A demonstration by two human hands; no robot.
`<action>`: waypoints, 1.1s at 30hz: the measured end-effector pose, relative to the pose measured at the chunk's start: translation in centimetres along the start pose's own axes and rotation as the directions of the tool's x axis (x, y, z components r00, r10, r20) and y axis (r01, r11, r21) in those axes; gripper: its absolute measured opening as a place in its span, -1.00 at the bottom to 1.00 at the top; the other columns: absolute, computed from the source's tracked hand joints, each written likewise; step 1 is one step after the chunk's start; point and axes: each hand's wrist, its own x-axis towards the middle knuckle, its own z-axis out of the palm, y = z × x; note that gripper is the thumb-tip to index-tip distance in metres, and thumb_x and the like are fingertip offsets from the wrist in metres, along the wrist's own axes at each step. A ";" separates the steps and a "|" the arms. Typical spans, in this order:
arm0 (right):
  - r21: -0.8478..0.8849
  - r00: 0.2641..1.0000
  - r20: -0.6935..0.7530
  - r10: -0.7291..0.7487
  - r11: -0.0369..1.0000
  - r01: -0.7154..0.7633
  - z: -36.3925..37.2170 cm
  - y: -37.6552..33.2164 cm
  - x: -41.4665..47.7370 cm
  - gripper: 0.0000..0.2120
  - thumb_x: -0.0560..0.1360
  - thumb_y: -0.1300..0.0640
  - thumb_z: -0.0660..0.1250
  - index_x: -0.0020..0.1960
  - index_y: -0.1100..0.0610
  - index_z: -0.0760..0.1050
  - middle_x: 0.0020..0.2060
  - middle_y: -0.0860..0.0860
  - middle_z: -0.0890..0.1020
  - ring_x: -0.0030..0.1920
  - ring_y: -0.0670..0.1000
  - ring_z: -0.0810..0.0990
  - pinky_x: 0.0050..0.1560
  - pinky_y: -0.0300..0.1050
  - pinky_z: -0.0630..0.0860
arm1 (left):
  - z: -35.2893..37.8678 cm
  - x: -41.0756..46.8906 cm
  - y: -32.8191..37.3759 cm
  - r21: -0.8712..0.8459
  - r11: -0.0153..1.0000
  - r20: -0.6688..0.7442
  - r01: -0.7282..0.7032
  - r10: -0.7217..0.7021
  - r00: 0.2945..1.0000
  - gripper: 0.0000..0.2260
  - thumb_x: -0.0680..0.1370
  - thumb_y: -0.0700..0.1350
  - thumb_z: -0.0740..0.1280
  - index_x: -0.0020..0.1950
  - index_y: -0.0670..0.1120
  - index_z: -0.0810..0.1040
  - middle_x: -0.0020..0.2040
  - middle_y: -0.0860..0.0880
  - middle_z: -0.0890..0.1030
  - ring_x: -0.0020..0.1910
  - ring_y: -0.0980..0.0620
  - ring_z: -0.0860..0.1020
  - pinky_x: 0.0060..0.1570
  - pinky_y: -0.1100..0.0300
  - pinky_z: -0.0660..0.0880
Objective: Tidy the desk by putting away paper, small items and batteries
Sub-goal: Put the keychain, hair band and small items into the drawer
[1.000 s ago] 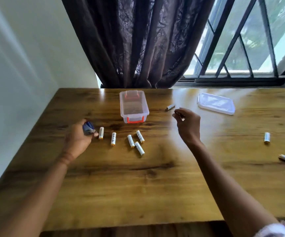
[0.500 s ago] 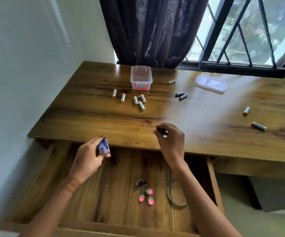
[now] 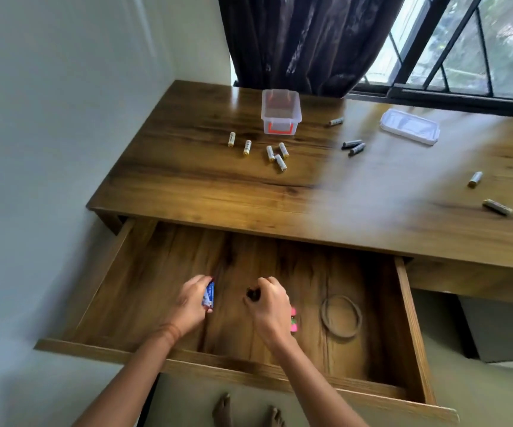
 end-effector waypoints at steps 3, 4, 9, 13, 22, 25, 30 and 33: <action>-0.058 0.997 0.056 0.043 0.998 -0.040 2.1 -0.6 0.3 -0.89 0.44 0.17 0.31 -0.08 0.22 0.50 -0.05 0.08 0.55 -0.09 0.11 0.54 -0.17 -0.07 0.43 | 0.5 1.2 -1.5 0.039 0.999 0.045 -0.005 0.003 0.999 -0.39 0.38 -0.32 0.43 0.39 -0.21 0.32 0.39 -0.17 0.36 0.37 -0.10 0.33 0.33 0.26 0.19; -0.071 0.997 0.065 0.051 0.996 -0.046 2.7 -0.7 0.4 -0.89 0.44 0.20 0.30 -0.07 0.22 0.50 -0.05 0.09 0.56 -0.08 0.12 0.54 -0.17 -0.07 0.43 | 0.6 1.5 -2.0 0.060 0.998 0.067 -0.014 0.010 0.998 -0.39 0.40 -0.30 0.42 0.41 -0.21 0.29 0.41 -0.18 0.33 0.40 -0.11 0.28 0.35 0.27 0.12; -0.099 0.995 0.068 0.077 0.993 -0.070 4.6 -1.2 1.1 -0.85 0.46 0.24 0.28 0.00 0.26 0.51 0.01 0.15 0.55 0.02 0.16 0.51 -0.09 -0.03 0.46 | 1.0 2.6 -3.5 0.119 0.991 0.106 -0.053 0.041 0.994 -0.38 0.41 -0.25 0.42 0.42 -0.21 0.26 0.44 -0.20 0.28 0.45 -0.15 0.18 0.41 0.20 0.01; -0.108 0.992 0.059 0.116 0.988 -0.109 5.2 -1.2 1.4 -0.83 0.46 0.24 0.29 0.04 0.26 0.50 0.04 0.14 0.53 0.05 0.14 0.49 -0.09 -0.06 0.45 | 1.2 3.2 -4.2 0.121 0.989 0.136 -0.084 0.067 0.988 -0.35 0.36 -0.20 0.48 0.40 -0.19 0.32 0.40 -0.20 0.34 0.42 -0.17 0.24 0.41 0.16 0.04; -0.150 0.991 -0.005 0.131 0.980 -0.131 5.7 -1.3 1.1 -0.78 0.43 0.13 0.36 0.02 0.22 0.47 0.03 0.12 0.50 0.07 0.14 0.45 -0.11 -0.01 0.46 | 0.3 2.4 -3.4 0.083 0.984 0.086 -0.157 0.150 0.985 -0.32 0.33 -0.19 0.50 0.40 -0.20 0.31 0.36 -0.16 0.40 0.35 -0.13 0.32 0.35 0.18 0.16; -0.142 0.993 -0.057 0.104 0.984 -0.112 5.1 -1.2 0.9 -0.74 0.43 0.05 0.37 -0.01 0.22 0.46 0.03 0.11 0.50 0.06 0.13 0.45 -0.13 -0.03 0.43 | -0.3 1.5 -3.0 0.075 0.984 0.042 -0.160 0.158 0.987 -0.34 0.36 -0.17 0.49 0.40 -0.20 0.30 0.37 -0.15 0.39 0.36 -0.10 0.31 0.34 0.20 0.17; -0.115 0.984 -0.176 0.016 0.993 -0.037 3.2 -1.2 -1.2 -0.78 0.46 0.05 0.37 -0.07 0.21 0.48 -0.01 0.06 0.53 0.00 0.05 0.46 -0.20 -0.12 0.45 | -1.4 -1.2 -2.1 0.033 0.983 -0.055 -0.179 0.181 0.982 -0.41 0.42 -0.13 0.43 0.39 -0.19 0.31 0.35 -0.15 0.41 0.36 -0.08 0.32 0.34 0.16 0.23; -0.143 0.965 -0.255 -0.052 0.990 0.015 1.9 -0.9 -3.0 -0.81 0.46 0.08 0.37 -0.10 0.22 0.51 -0.05 0.06 0.57 -0.03 0.05 0.49 -0.24 -0.14 0.46 | -1.9 -3.3 -1.1 0.001 0.985 -0.110 -0.172 0.171 0.979 -0.40 0.46 -0.11 0.39 0.44 -0.16 0.24 0.37 -0.15 0.38 0.36 -0.07 0.31 0.31 0.14 0.28</action>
